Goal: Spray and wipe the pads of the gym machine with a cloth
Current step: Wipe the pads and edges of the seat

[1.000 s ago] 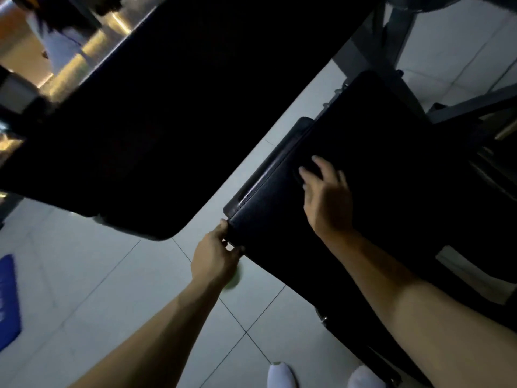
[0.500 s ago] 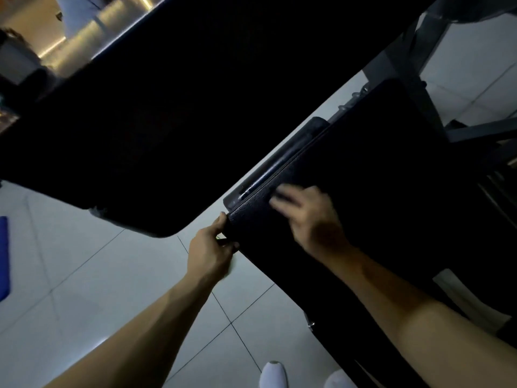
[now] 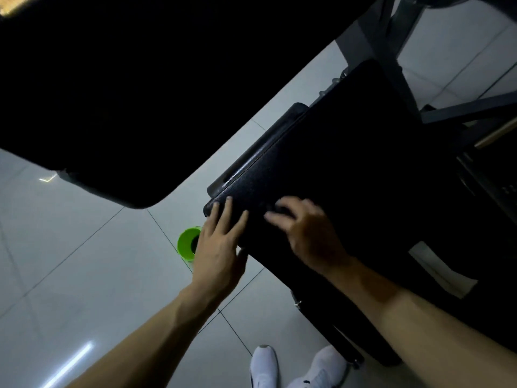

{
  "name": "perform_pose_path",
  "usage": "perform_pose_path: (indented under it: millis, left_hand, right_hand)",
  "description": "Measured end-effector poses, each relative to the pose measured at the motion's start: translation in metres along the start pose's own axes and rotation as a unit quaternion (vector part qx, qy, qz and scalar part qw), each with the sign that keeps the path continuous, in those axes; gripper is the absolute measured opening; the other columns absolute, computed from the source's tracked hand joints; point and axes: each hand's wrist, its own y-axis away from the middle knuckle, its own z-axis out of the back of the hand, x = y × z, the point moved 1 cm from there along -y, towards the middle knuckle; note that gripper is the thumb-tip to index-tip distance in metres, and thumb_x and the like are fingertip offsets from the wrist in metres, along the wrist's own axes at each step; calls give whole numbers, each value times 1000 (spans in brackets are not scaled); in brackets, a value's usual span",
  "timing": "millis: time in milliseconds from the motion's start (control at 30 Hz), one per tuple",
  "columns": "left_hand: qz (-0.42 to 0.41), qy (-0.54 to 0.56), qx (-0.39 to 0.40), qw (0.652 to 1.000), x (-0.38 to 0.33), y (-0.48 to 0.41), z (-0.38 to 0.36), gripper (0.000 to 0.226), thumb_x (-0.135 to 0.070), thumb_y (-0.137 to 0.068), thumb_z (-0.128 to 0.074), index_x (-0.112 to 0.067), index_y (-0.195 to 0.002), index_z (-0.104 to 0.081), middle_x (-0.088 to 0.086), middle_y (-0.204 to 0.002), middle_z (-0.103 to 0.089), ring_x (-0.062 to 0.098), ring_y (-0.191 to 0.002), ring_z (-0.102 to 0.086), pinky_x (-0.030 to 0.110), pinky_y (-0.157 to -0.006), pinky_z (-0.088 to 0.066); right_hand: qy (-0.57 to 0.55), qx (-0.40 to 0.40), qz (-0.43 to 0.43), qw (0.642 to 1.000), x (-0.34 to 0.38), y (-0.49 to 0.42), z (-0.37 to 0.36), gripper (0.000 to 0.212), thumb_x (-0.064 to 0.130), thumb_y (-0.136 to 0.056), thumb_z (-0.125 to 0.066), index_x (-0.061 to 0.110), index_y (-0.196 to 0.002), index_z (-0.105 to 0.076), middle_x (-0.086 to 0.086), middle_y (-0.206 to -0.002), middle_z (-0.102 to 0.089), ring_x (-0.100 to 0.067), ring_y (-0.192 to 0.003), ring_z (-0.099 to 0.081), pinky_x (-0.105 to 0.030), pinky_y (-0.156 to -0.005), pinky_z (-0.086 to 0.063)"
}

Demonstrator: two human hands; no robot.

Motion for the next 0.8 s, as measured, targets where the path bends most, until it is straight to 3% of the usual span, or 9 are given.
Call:
perform_pose_path:
  millis: [100, 167, 300, 467, 533, 600, 667, 733, 800]
  left_hand:
    - [-16, -36, 28, 999, -8, -3, -8, 102, -45, -83, -80, -30, -163, -19, 1, -172, 2, 31, -158, 6, 52, -126, -19]
    - [-9, -43, 34, 998, -8, -7, -9, 108, -48, -82, -80, -30, -164, -12, -2, -172, 8, 30, -158, 10, 51, -127, -15]
    - [-19, -63, 56, 996, -5, -9, -7, 107, -51, -82, -79, -29, -164, -13, -2, -172, 12, 31, -158, 11, 50, -127, -15]
    - [11, -99, 83, 992, -17, -13, -9, 108, -35, -88, -77, -27, -163, -1, 2, -169, 25, 35, -154, 23, 51, -128, -10]
    - [18, -100, 85, 991, -19, -12, -12, 107, -30, -89, -76, -25, -163, 2, 4, -168, 25, 36, -153, 24, 53, -128, -9]
    - [19, -106, 81, 991, -18, -11, -15, 110, -25, -87, -78, -24, -162, 1, 6, -169, 23, 38, -154, 23, 54, -127, -11]
    - [18, -114, 80, 990, -18, -11, -17, 110, -24, -87, -78, -23, -162, 1, 6, -169, 23, 38, -154, 23, 54, -127, -10]
    - [19, -116, 79, 990, -18, -11, -16, 107, -28, -89, -76, -22, -163, 2, 6, -169, 24, 37, -153, 24, 53, -127, -8]
    - [19, -120, 79, 989, -18, -11, -16, 108, -29, -88, -77, -22, -163, 1, 6, -169, 24, 37, -153, 25, 52, -127, -8]
  right_hand:
    - [-36, -108, -211, 971, -36, -27, 17, 45, 1, -92, -66, 17, -134, -69, -15, -135, -51, -29, -107, -60, -29, -98, -51]
    - [-43, -132, -276, 951, -27, -35, 8, 48, 0, -90, -70, 14, -136, -67, -13, -134, -49, -25, -109, -59, -21, -101, -48]
    - [-39, -39, -146, 988, 23, 5, -18, 46, 12, -89, -66, 29, -132, -66, -6, -129, -51, -28, -104, -56, -44, -88, -54]
    - [3, 88, 56, 994, 5, 62, -5, 49, 18, -81, -82, 33, -126, -67, -9, -129, -55, -29, -101, -58, -45, -83, -54]
    - [26, 61, 21, 998, -29, 49, 10, 45, 15, -83, -75, 32, -125, -69, -10, -127, -58, -33, -102, -60, -47, -86, -55]
    - [17, -37, -122, 992, -58, 27, 25, 44, 9, -86, -65, 26, -126, -71, -12, -124, -57, -35, -104, -60, -44, -93, -53]
    - [-19, -128, -250, 960, -64, 11, 24, 46, 1, -86, -64, 18, -128, -71, -14, -121, -55, -35, -106, -59, -33, -99, -46]
    - [-39, -146, -277, 949, -38, 8, 7, 48, -1, -85, -65, 17, -130, -68, -13, -122, -53, -33, -107, -58, -39, -98, -50]
    - [-43, -112, -227, 966, 0, 26, -13, 45, 5, -90, -64, 20, -132, -65, -12, -127, -53, -30, -107, -58, -43, -88, -54]
